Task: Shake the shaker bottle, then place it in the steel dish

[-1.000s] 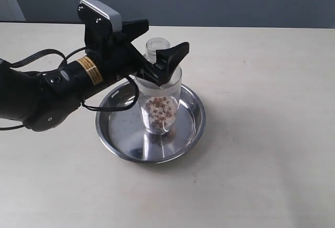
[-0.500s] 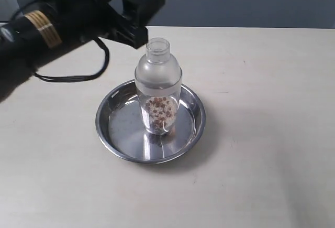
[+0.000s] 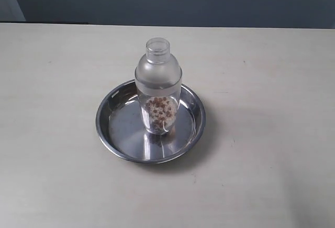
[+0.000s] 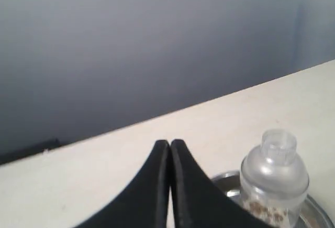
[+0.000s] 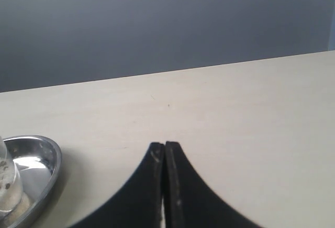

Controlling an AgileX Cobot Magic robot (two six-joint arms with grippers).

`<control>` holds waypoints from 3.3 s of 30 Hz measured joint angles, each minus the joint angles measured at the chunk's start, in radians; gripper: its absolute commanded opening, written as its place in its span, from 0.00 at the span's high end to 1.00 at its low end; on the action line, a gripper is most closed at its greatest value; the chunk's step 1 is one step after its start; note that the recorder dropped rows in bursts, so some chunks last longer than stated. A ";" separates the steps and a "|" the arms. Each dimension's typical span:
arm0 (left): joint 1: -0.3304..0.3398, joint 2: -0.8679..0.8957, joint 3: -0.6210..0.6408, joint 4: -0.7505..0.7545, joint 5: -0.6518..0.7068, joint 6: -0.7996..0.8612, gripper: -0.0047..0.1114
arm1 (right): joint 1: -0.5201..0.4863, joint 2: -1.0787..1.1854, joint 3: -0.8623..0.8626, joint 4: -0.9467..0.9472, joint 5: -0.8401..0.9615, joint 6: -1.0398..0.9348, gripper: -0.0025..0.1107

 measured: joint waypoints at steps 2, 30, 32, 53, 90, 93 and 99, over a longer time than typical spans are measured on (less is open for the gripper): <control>0.000 -0.042 0.000 -0.022 0.126 -0.026 0.96 | 0.000 0.000 0.000 0.000 0.000 0.000 0.99; 0.293 -0.435 0.626 -0.453 -0.315 0.128 0.96 | 0.000 0.000 0.000 0.000 0.000 0.000 0.99; 0.310 -0.452 0.657 -0.469 -0.315 0.138 0.96 | 0.000 0.000 0.000 0.000 0.000 0.000 0.99; 0.343 -0.498 0.708 -0.532 -0.299 0.366 0.96 | 0.000 0.000 0.000 0.000 0.000 0.000 0.99; 0.437 -0.617 0.708 -0.471 -0.172 0.366 0.96 | 0.000 0.000 0.000 0.000 0.000 0.000 0.99; 0.437 -0.617 0.708 -0.471 -0.172 0.366 0.96 | 0.000 0.000 0.000 0.000 0.000 0.000 0.99; 0.437 -0.617 0.708 -0.471 -0.172 0.366 0.96 | 0.000 0.000 0.000 0.000 0.000 0.000 0.99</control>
